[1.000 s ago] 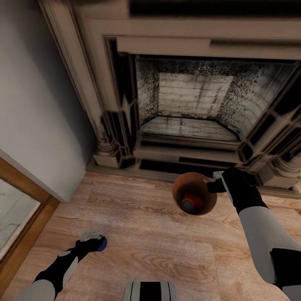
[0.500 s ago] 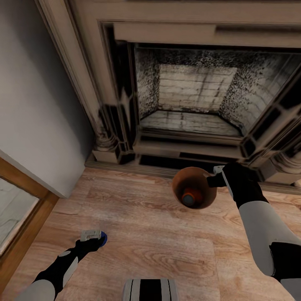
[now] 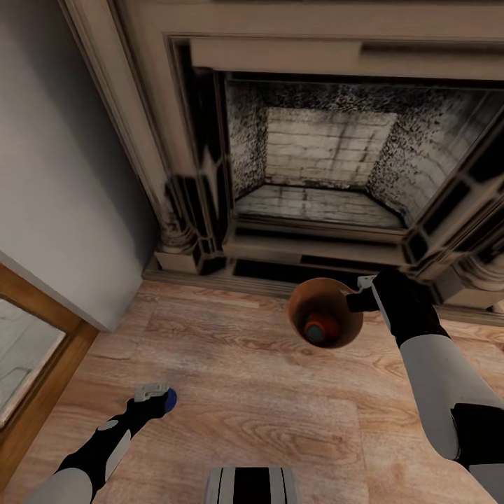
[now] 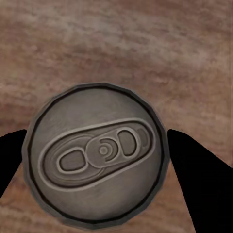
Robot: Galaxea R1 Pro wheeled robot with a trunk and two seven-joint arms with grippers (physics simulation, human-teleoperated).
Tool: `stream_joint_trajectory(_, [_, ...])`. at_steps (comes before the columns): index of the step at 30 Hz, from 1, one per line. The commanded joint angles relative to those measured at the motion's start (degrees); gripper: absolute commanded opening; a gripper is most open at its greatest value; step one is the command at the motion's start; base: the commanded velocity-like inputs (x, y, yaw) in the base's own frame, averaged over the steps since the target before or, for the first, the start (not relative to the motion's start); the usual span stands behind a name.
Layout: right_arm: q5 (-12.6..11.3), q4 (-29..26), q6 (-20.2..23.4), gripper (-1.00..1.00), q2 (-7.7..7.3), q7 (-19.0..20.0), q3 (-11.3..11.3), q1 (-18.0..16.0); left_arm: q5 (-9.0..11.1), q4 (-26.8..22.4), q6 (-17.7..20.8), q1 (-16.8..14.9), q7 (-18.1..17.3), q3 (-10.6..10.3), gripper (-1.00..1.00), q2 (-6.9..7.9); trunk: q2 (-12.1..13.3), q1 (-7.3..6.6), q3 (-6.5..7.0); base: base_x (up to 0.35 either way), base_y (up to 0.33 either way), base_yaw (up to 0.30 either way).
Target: Put the three can of soda from the living room inside the tash can in the kitchen.
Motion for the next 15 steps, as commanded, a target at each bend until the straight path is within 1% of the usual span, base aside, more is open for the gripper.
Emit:
stream_joint_trajectory(1, [-0.88,-0.01,0.09,-1.00,0.01,0.21,-0.04,-0.02,-0.20,0.04,-0.04,0.01,0.08,0.06,-1.00,0.01,0.00,0.00,0.00,0.000,0.000,0.000])
stream_joint_trajectory(15, [-0.87,0.04,0.09,-1.00,0.16,0.21,-0.01,-0.02,-0.22,0.05,-0.15,0.01,0.06,0.08,-1.00,0.01,0.00,0.00,0.00,0.000,0.000,0.000])
